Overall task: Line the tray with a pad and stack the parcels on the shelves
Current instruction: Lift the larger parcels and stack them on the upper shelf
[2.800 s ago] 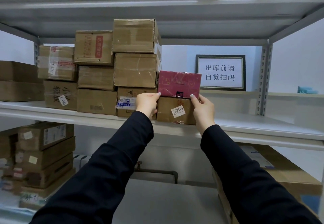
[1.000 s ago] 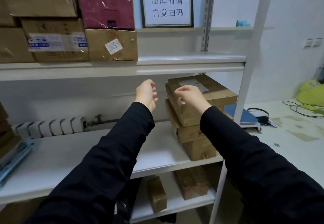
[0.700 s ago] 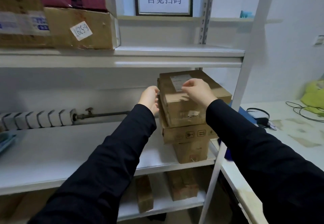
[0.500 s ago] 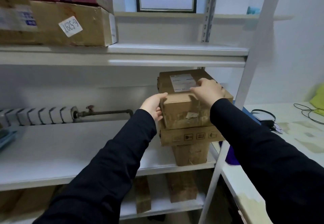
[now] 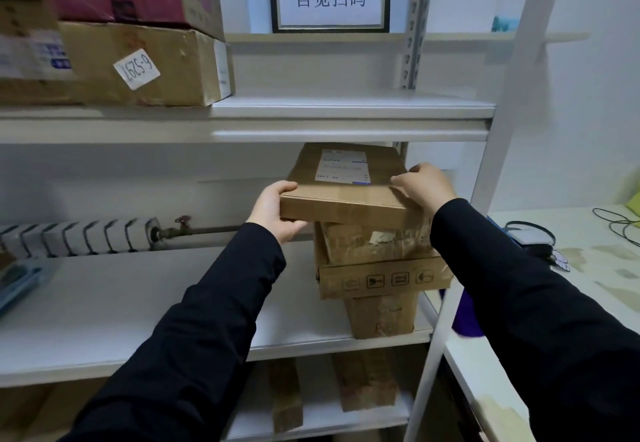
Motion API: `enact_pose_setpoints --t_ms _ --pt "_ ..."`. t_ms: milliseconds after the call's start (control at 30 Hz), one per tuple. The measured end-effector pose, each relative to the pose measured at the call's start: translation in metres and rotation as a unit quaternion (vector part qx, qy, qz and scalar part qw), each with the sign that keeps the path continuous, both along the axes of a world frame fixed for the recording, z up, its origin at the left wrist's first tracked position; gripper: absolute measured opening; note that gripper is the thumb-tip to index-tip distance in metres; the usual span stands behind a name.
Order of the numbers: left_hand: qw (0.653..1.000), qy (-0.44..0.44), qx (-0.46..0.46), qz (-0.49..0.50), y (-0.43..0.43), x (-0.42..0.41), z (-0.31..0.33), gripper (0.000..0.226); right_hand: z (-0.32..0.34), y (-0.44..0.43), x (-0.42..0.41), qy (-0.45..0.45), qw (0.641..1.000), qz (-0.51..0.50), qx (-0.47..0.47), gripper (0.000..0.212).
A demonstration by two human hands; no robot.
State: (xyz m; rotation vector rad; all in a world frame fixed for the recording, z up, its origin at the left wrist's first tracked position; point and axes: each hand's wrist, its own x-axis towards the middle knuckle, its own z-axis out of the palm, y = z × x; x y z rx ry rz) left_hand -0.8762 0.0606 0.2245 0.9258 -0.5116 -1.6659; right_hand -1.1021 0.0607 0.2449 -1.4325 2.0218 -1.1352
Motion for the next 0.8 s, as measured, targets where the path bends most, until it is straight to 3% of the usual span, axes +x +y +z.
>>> enact_pose_setpoints --t_ms 167,233,433,567,800 --pt "1.0 -0.011 -0.01 0.021 0.002 0.029 -0.002 0.014 -0.002 0.003 0.005 -0.232 0.971 0.044 0.025 0.056" --pt "1.0 -0.013 -0.009 0.024 0.007 0.041 -0.002 0.016 0.001 0.006 0.013 -0.325 0.944 0.053 0.018 0.048" --pt "0.998 -0.049 -0.021 0.026 0.032 0.075 0.01 0.009 0.015 0.029 0.042 -0.472 0.879 0.06 0.01 0.015" --pt "0.997 -0.063 -0.05 0.019 0.06 0.097 0.027 0.011 0.022 0.048 0.067 -0.503 0.862 0.068 0.005 0.009" --pt "0.995 -0.048 -0.086 -0.004 0.103 0.153 0.055 0.014 0.039 0.089 0.118 -0.463 0.884 0.067 -0.025 0.013"
